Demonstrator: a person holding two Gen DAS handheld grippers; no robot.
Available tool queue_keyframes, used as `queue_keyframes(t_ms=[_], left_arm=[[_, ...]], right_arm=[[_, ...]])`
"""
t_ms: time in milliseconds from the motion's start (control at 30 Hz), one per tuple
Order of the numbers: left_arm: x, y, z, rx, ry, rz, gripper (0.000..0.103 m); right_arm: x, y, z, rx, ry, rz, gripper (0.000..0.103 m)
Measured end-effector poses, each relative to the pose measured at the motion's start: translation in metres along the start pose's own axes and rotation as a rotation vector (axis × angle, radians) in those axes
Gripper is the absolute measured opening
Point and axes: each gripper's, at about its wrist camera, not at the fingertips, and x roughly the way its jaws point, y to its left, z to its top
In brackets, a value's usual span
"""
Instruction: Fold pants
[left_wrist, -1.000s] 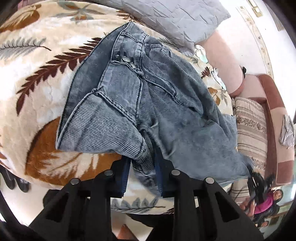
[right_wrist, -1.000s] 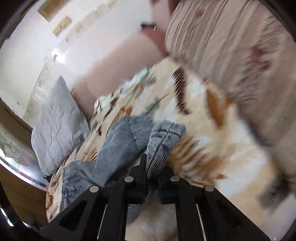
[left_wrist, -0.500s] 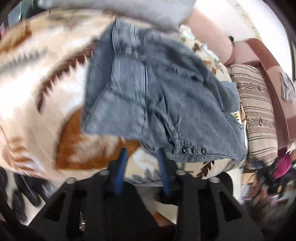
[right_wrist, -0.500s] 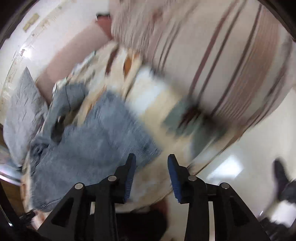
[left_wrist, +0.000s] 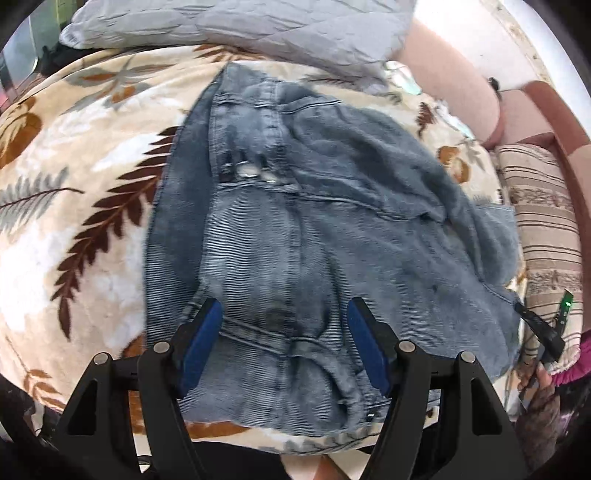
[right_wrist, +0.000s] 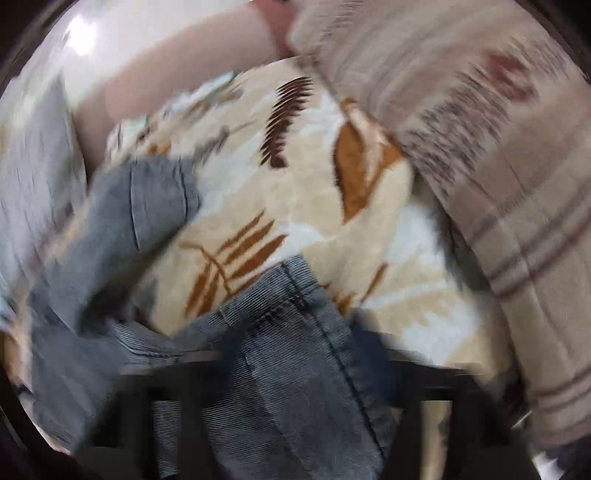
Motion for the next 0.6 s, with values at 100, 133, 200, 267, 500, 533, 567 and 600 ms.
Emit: queue_keyframes(t_ms=[100,133,200,267,500,533,567,600], left_arm=[[0.005,-0.008,0.002,0.028,-0.026,0.036,0.07],[0.013,-0.01,0.003,0.042,-0.011,0.069,0.07],[0.032,-0.008,0.005,0.052,0.037,0.109,0.069],[0.037,-0.007,0.004,0.069,0.048,0.124,0.069],[0.0,-0.003,0.057,0.101,-0.076,0.144,0.071],[0.002,-0.001,0.071,0.086,-0.079,0.152,0.072],[0.007,0.004,0.084,0.066,-0.074,0.155,0.072],[0.013,0.01,0.098,0.04,-0.06,0.157,0.072]], right_arm=[[-0.023,-0.012,0.007,0.034,-0.105,-0.016,0.014],[-0.018,-0.023,0.01,0.075,-0.084,-0.003,0.014],[0.001,-0.03,0.011,0.089,-0.008,-0.016,0.015],[0.006,-0.027,0.007,0.06,0.015,-0.044,0.02],[-0.036,-0.002,0.032,0.118,-0.096,0.188,0.063],[-0.033,0.006,0.037,0.139,-0.084,0.267,0.064],[-0.026,0.015,0.041,0.166,-0.064,0.342,0.064],[-0.018,0.023,0.044,0.188,-0.045,0.39,0.064]])
